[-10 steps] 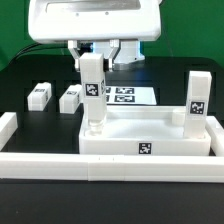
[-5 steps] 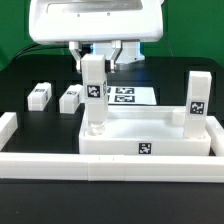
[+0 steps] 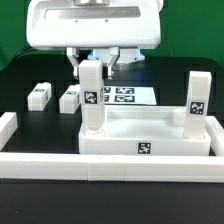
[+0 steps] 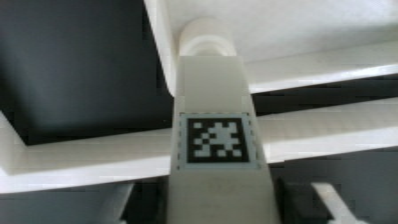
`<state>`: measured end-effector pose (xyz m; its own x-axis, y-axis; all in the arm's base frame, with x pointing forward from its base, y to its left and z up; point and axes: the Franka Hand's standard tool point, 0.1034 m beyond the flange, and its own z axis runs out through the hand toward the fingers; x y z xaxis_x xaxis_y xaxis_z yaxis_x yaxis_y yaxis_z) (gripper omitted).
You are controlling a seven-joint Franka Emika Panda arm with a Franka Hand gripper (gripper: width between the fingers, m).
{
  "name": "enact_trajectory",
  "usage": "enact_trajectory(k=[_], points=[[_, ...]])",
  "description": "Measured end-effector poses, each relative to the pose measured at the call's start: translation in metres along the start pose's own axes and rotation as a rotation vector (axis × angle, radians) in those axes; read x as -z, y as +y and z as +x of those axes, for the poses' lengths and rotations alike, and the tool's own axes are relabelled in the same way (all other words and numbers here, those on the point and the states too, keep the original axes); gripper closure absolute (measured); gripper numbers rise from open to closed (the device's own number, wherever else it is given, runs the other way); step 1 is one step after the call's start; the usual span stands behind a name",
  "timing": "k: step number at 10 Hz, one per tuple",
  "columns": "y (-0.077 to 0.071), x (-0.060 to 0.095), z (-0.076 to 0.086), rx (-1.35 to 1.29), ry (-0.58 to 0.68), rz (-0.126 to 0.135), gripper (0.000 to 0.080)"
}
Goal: Assemble desk
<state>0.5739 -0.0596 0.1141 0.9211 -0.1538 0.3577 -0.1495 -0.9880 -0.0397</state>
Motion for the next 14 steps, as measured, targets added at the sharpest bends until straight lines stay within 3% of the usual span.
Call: enact_trajectory(k=[7, 8, 9, 10, 11, 14], points=[[0.000, -0.005, 0.000, 0.015, 0.064, -0.026, 0.0512], [0.000, -0.005, 0.000, 0.015, 0.064, -0.026, 0.0298], [-0.001, -0.005, 0.000, 0.015, 0.063, -0.025, 0.0298], [-0.002, -0.001, 0.003, 0.013, 0.058, -0.018, 0.0197], [-0.002, 0.003, 0.007, 0.011, 0.050, -0.011, 0.0165], [-0.008, 0.023, 0.026, 0.004, 0.017, 0.027, 0.0150]])
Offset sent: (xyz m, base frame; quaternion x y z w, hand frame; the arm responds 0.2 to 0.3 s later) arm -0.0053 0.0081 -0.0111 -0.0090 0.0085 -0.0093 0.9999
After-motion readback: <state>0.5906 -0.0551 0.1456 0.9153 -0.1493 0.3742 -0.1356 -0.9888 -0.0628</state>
